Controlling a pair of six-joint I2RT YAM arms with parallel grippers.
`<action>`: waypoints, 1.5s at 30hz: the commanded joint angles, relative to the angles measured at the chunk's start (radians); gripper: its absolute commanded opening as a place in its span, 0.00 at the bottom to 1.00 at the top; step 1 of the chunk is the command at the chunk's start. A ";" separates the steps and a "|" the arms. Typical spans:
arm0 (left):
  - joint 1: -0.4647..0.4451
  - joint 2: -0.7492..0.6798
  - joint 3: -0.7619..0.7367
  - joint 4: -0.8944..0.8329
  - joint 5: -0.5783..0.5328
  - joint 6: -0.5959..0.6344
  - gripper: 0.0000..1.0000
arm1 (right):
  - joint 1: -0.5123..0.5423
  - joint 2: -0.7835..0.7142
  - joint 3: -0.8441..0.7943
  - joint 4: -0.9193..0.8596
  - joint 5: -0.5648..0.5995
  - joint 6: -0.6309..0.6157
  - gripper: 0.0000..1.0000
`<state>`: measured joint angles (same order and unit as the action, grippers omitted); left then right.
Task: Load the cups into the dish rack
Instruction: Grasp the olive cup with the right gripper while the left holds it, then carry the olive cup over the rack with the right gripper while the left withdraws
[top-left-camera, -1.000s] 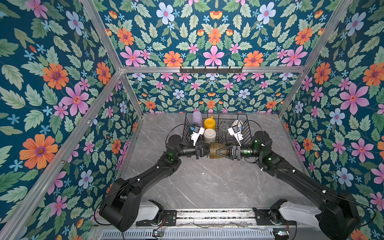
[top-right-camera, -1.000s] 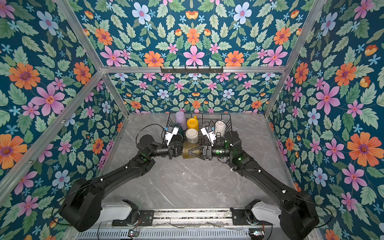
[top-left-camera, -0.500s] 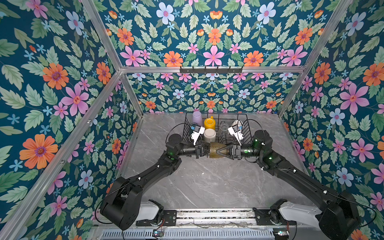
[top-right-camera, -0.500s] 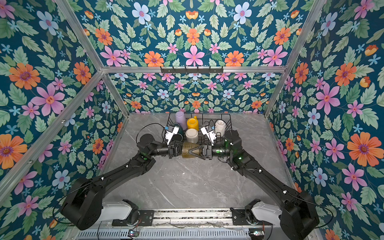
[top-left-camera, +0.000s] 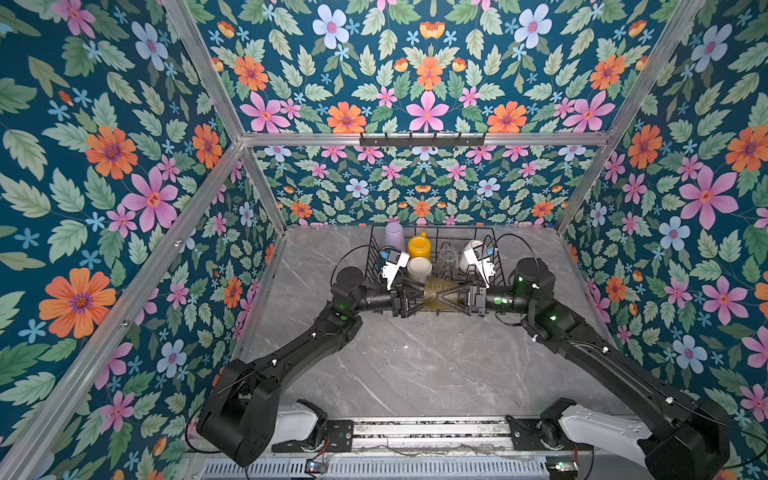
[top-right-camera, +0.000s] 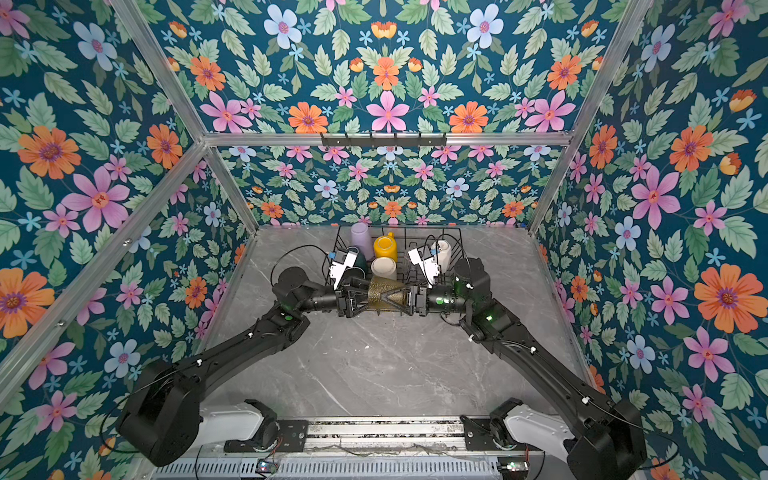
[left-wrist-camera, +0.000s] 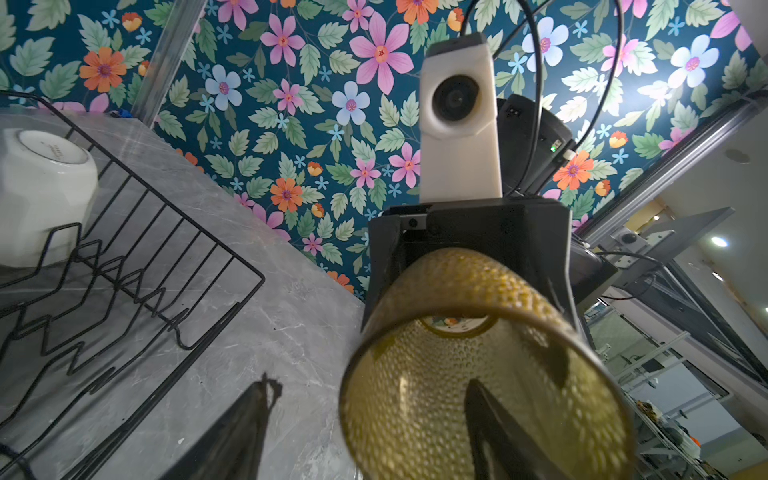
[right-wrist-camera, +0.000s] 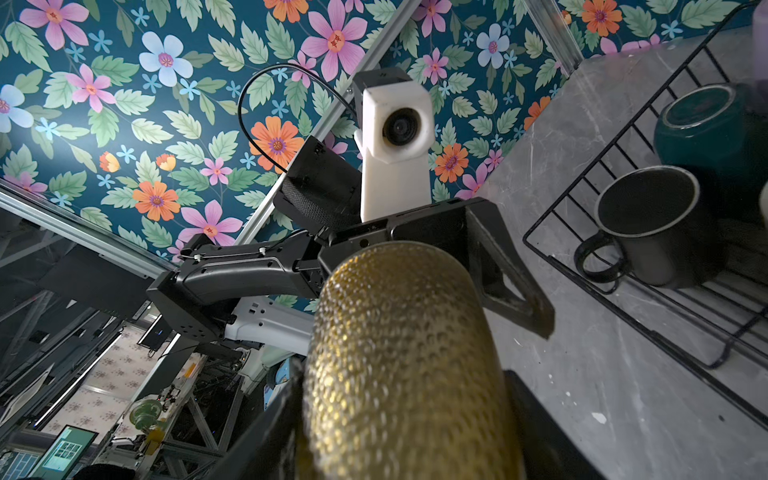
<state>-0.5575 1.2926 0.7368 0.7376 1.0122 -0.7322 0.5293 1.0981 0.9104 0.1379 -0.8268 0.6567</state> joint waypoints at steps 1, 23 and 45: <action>-0.001 -0.025 0.009 -0.082 -0.038 0.094 0.89 | -0.022 -0.020 0.016 -0.054 0.039 -0.012 0.00; 0.001 -0.455 0.017 -0.716 -1.076 0.408 1.00 | -0.129 0.072 0.470 -0.975 0.649 -0.453 0.00; 0.001 -0.645 -0.058 -0.817 -1.323 0.397 1.00 | -0.089 0.652 0.824 -1.213 0.991 -0.600 0.00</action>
<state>-0.5568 0.6495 0.6762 -0.0769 -0.2909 -0.3397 0.4412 1.7267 1.7218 -1.0393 0.1074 0.0734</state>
